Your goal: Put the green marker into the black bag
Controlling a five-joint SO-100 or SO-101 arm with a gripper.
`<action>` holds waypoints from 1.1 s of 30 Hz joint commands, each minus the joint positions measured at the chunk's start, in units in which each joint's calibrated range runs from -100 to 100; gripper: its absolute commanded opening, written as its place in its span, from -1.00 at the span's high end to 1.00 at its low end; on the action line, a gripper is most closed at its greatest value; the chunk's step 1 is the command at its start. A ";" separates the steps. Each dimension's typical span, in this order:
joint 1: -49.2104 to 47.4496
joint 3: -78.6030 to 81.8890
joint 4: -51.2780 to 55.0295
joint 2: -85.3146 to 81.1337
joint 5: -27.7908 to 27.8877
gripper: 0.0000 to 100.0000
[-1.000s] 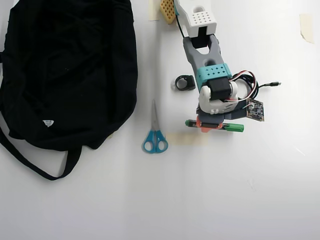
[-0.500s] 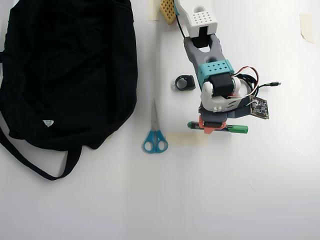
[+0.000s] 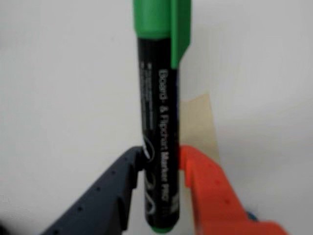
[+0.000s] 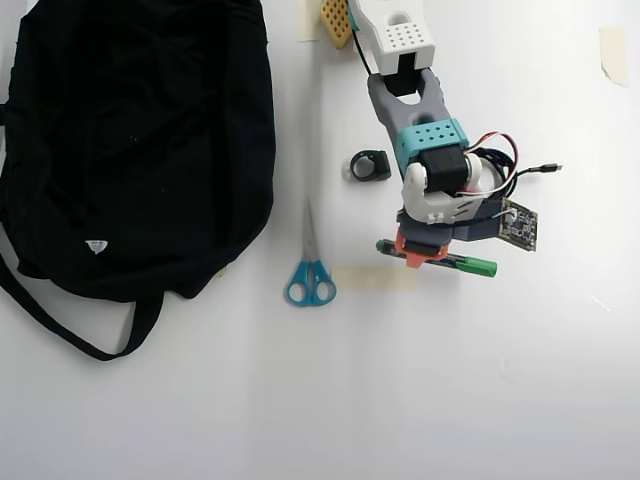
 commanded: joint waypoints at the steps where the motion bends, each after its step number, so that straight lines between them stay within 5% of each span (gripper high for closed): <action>1: 0.26 -2.37 0.51 -1.56 -1.65 0.95; 24: 5.04 -8.84 2.32 -1.48 -22.68 0.96; 33: 3.85 -10.01 2.23 -1.56 -25.67 0.96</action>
